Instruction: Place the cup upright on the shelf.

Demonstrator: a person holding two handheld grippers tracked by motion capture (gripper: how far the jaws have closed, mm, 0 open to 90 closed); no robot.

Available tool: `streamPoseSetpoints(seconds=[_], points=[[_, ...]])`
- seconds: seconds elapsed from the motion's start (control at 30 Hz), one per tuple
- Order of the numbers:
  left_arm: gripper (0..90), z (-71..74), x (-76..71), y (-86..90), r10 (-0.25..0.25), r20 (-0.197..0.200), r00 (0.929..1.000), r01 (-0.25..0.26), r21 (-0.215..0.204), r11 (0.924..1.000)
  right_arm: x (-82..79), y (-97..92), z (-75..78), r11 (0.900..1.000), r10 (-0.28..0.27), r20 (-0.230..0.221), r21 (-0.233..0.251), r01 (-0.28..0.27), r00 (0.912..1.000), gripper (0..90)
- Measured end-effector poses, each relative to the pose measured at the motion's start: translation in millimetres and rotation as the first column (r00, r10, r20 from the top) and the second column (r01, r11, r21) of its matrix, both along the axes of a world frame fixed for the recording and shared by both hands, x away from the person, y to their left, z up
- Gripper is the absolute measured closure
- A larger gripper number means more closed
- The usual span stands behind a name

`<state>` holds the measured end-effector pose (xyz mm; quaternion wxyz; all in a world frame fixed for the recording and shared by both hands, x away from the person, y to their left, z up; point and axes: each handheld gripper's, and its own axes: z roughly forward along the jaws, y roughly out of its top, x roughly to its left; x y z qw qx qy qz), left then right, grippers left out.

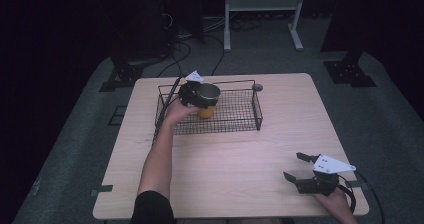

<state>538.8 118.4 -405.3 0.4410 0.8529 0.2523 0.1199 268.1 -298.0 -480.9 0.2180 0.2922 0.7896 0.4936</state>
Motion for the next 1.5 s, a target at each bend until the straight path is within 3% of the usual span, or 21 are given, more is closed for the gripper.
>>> streamPoseSetpoints(seconds=[0.2, 1.0, 1.5], points=[[12.3, -5.4, 0.5, -1.6, -0.02, -0.018, 0.9996, 0.021, 0.043, 0.9989, 0.0, -0.1, 0.0, 1.0, 0.001, 0.001, 0.0, -0.001, 1.0, 14.8], [1.5, -6.9, -1.9, -2.2, -0.003, 0.008, 1.0, 0.002, 0.143, 0.9897, 0.1, -0.1, 0.0, 1.0, 0.002, 0.001, 0.001, -0.002, 1.0, 14.8], [0.0, 2.7, -3.6, 2.9, 0.028, 0.049, 0.9984, -0.033, 0.09, 0.9954, 0.1, 0.0, 0.0, 1.0, 0.001, 0.0, 0.002, -0.001, 1.0, 14.8]])
